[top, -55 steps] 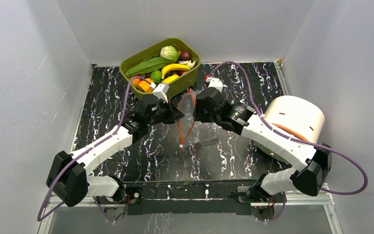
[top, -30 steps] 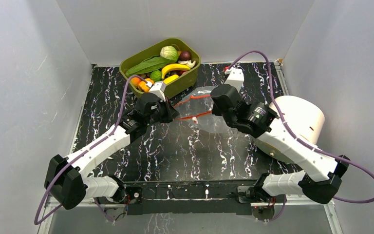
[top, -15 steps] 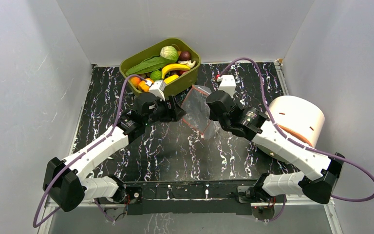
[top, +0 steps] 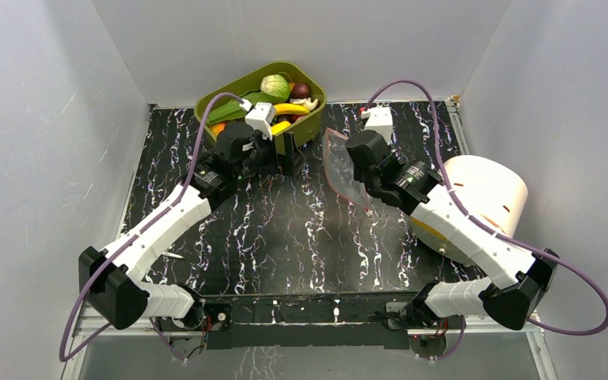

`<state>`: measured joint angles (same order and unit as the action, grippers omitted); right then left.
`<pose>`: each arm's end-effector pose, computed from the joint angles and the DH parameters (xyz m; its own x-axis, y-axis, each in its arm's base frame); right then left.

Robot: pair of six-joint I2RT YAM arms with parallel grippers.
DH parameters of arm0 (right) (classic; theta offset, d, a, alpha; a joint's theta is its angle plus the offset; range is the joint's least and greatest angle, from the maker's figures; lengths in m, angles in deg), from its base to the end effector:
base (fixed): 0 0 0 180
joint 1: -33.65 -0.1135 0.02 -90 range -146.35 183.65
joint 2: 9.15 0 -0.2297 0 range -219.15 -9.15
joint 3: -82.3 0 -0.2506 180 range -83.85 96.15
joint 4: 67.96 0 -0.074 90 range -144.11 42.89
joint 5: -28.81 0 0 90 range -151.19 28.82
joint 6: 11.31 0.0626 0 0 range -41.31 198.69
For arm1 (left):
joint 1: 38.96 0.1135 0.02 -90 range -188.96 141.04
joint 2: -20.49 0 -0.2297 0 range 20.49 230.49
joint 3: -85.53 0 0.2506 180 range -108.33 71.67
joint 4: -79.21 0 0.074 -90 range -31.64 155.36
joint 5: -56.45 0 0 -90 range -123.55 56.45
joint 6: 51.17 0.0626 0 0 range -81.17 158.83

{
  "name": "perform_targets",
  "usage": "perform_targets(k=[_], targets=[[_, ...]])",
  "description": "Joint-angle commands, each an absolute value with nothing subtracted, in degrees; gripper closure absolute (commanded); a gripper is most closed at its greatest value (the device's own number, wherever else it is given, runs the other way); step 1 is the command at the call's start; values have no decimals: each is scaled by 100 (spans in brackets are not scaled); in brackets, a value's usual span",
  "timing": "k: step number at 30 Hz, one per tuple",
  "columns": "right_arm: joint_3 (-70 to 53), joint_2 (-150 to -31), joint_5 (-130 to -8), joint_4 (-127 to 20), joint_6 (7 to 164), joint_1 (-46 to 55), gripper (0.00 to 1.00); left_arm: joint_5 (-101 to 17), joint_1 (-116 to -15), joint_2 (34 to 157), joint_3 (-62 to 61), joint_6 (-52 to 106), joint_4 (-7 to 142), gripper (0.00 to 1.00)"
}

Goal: Place the food in the zip-top bag and seal the zipper
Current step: Pick up the fake vegetable from the bin.

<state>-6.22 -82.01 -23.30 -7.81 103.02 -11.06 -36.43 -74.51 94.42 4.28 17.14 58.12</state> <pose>0.2276 0.1712 0.3312 -0.5235 -0.0607 -0.8499 -0.0141 0.9979 -0.0626 0.2728 -0.1988 0.3337 -0.4092 -0.1612 -0.8981 0.5049 0.7798 -0.3701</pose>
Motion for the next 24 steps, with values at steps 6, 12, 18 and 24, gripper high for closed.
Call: perform_targets(k=[6, 12, 18, 24], targets=[[6, -8196, -2754, -970, 9843, -710, 100, -4026, -6488, 10261, -584, 3077, 5020, 3], [-539, -8533, -3404, -1774, 9718, -703, 100, -2797, -6376, 11118, -1140, 4254, 4964, 7], [-455, -8895, -4002, -1837, 9945, -702, 100, -1866, -6180, 11352, -828, 5449, 6203, 14], [-626, -8885, -4173, -1805, 10032, -661, 100, -2123, -5751, 11861, -916, 6565, 6610, 17]])
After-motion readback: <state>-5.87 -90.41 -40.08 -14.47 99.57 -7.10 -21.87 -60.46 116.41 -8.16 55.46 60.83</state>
